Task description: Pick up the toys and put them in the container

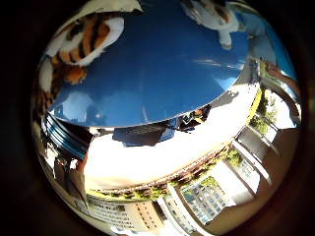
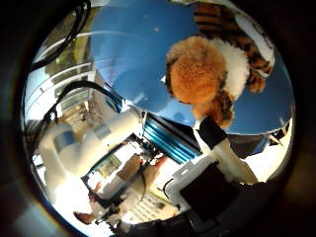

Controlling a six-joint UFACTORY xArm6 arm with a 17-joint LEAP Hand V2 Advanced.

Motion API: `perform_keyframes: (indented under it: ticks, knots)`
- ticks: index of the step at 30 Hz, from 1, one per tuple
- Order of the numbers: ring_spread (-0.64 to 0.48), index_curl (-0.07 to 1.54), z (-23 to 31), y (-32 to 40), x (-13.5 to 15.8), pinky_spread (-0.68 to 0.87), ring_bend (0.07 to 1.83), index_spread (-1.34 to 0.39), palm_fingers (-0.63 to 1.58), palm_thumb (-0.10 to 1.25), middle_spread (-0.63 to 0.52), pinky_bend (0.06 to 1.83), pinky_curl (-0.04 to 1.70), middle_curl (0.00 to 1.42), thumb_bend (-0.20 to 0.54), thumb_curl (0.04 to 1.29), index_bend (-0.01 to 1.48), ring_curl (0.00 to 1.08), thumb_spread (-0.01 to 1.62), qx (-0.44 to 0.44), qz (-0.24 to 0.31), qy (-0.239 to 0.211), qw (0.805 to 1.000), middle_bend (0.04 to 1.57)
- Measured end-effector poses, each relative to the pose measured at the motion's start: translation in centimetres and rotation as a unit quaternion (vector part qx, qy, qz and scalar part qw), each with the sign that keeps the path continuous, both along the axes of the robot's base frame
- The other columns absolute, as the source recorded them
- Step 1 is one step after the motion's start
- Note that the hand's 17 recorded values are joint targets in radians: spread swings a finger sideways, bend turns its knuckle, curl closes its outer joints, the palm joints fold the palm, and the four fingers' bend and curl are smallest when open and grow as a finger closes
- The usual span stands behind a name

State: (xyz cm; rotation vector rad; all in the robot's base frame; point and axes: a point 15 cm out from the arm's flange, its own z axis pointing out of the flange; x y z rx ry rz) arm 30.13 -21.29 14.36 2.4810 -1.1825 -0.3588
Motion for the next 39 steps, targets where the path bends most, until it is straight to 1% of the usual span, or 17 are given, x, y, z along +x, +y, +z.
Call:
perform_keyframes:
  ticks: [5, 7, 10, 12, 13, 14, 16, 17, 19, 21, 22, 23, 26, 28, 31, 34, 39]
  knots:
    - [0.24, 0.33, -0.9, 0.5, -0.3, 0.39, 0.2, -0.4, 0.03, 0.78, -0.02, 0.43, 0.24, 0.26, -0.027, 0.4, 0.25, 0.32, 1.04, -0.05, 0.019, 0.018, 0.998, 0.17]
    - [0.23, 0.34, -1.0, -0.1, -0.4, 0.39, 0.19, -0.37, 0.14, 0.78, -0.04, 0.41, 0.23, 0.28, -0.03, 0.4, 0.28, 0.31, 1.03, -0.085, 0.025, 0.021, 0.996, 0.2]
    - [0.21, 0.34, -1.3, -0.5, -0.6, 0.4, 0.25, -0.34, 0.38, 0.78, -0.08, 0.45, 0.22, 0.3, -0.031, 0.4, 0.26, 0.32, 1.03, -0.107, 0.032, 0.021, 0.993, 0.22]
    - [0.14, 0.34, -1.3, -0.5, -0.1, 0.39, 0.39, -0.35, 0.61, 0.78, -0.11, 0.47, 0.22, 0.34, -0.033, 0.4, 0.21, 0.37, 1.03, -0.107, 0.035, 0.012, 0.994, 0.3]
    - [0.13, 0.33, -1.3, -0.5, 0.3, 0.36, 0.52, -0.37, 0.73, 0.78, -0.13, 0.48, 0.23, 0.38, -0.032, 0.4, 0.15, 0.42, 1.03, -0.106, 0.038, 0.004, 0.994, 0.39]
    - [0.12, 0.32, -1.2, -0.6, 0.7, 0.36, 0.56, -0.38, 0.74, 0.78, -0.14, 0.47, 0.23, 0.39, -0.032, 0.4, 0.13, 0.42, 1.03, -0.105, 0.041, -0.005, 0.994, 0.42]
    - [0.1, 0.29, -1.2, -1.1, 1.4, 0.33, 0.8, -0.43, 0.75, 0.79, -0.17, 0.45, 0.23, 0.48, -0.027, 0.41, 0.09, 0.53, 1.02, -0.102, 0.041, -0.026, 0.994, 0.58]
    - [0.08, 0.28, -1.3, -1.4, 1.5, 0.32, 0.91, -0.46, 0.77, 0.8, -0.19, 0.45, 0.24, 0.52, -0.026, 0.41, 0.11, 0.58, 1.02, -0.1, 0.042, -0.033, 0.994, 0.65]
    - [0.05, 0.28, -1.3, -1.9, 0.6, 0.31, 1.02, -0.51, 0.83, 0.8, -0.22, 0.48, 0.24, 0.57, -0.025, 0.42, 0.17, 0.64, 1.02, -0.093, 0.041, -0.038, 0.994, 0.73]
    - [0.02, 0.29, -1.2, -2.7, -0.6, 0.31, 1.14, -0.58, 0.94, 0.82, -0.25, 0.6, 0.26, 0.64, -0.024, 0.43, 0.22, 0.7, 1.01, -0.088, 0.035, -0.042, 0.995, 0.82]
    - [0.0, 0.29, -1.2, -3.2, -1.2, 0.31, 1.17, -0.62, 1.03, 0.81, -0.26, 0.71, 0.29, 0.68, -0.029, 0.43, 0.23, 0.72, 1.01, -0.085, 0.033, -0.043, 0.995, 0.87]
    - [-0.01, 0.28, -0.9, -3.7, -1.7, 0.31, 1.18, -0.63, 1.03, 0.82, -0.27, 0.75, 0.3, 0.69, -0.027, 0.44, 0.23, 0.72, 1.01, -0.083, 0.031, -0.048, 0.995, 0.88]
    - [-0.04, 0.31, -0.6, -3.6, -2.2, 0.3, 1.21, -0.73, 1.09, 0.84, -0.29, 1.09, 0.43, 0.79, -0.019, 0.47, 0.28, 0.78, 1.0, -0.07, 0.021, -0.06, 0.996, 0.97]
    - [-0.06, 0.33, -0.3, -2.8, -2.1, 0.27, 1.22, -0.8, 1.08, 0.88, -0.29, 1.26, 0.51, 0.85, -0.007, 0.5, 0.31, 0.81, 1.0, -0.059, 0.018, -0.06, 0.996, 1.02]
    - [-0.08, 0.36, 0.2, -1.7, -3.7, 0.24, 1.24, -0.87, 1.05, 0.94, -0.3, 1.39, 0.59, 0.9, 0.01, 0.54, 0.37, 0.83, 1.02, -0.049, 0.004, -0.029, 0.998, 1.06]
    - [-0.1, 0.42, 2.0, -0.6, -5.6, 0.21, 1.28, -0.96, 0.99, 0.99, -0.3, 1.47, 0.66, 0.96, 0.015, 0.58, 0.44, 0.86, 1.05, -0.043, -0.012, 0.008, 0.999, 1.09]
    - [-0.12, 0.51, 7.4, 3.1, -6.1, 0.18, 1.33, -1.06, 0.94, 1.01, -0.3, 1.53, 0.73, 1.03, 0.001, 0.63, 0.51, 0.88, 1.09, -0.009, -0.018, 0.007, 1.0, 1.14]
